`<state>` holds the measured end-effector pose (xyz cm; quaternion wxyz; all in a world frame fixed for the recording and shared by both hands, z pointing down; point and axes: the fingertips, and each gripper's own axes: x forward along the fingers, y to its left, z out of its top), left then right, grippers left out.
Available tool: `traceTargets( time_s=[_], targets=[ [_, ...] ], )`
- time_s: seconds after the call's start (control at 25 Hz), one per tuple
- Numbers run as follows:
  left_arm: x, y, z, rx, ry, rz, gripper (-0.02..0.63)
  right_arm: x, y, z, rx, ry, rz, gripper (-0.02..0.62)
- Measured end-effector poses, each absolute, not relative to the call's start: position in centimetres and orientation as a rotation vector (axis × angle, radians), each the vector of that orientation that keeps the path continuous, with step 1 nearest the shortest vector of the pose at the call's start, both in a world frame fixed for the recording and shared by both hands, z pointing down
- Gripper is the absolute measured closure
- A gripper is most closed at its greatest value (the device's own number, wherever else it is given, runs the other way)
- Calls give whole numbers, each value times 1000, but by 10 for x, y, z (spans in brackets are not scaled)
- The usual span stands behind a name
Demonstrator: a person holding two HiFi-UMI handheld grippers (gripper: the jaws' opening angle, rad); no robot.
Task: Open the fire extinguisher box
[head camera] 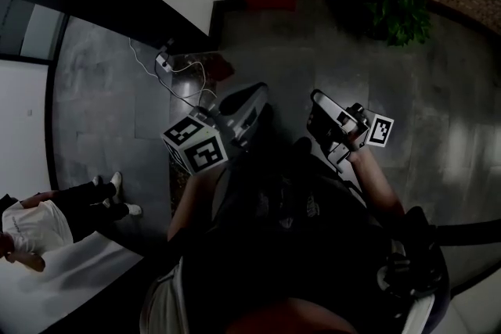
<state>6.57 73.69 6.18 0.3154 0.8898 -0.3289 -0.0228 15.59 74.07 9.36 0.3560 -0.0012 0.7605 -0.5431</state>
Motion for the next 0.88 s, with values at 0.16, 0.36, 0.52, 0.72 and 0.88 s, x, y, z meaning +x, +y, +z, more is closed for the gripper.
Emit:
traceTargets(
  time_s=[0.16, 0.36, 0.52, 0.72, 0.88],
  targets=[
    [68, 739, 76, 2363, -833, -66, 604, 150, 754, 94, -15, 2078, -1341, 595],
    [104, 658, 82, 2394, -797, -49, 604, 181, 682, 107, -76, 2078, -1350, 595],
    [99, 629, 80, 2471, -717, -1, 604, 168, 645, 109, -196, 2083, -1350, 596],
    [57, 591, 90, 2461, -719, 11, 604, 123, 599, 110, -201, 2078, -1385, 595],
    [9, 561, 102, 2390, -752, -44, 604, 78, 571, 111, -170, 2117, -1432, 597]
  ],
)
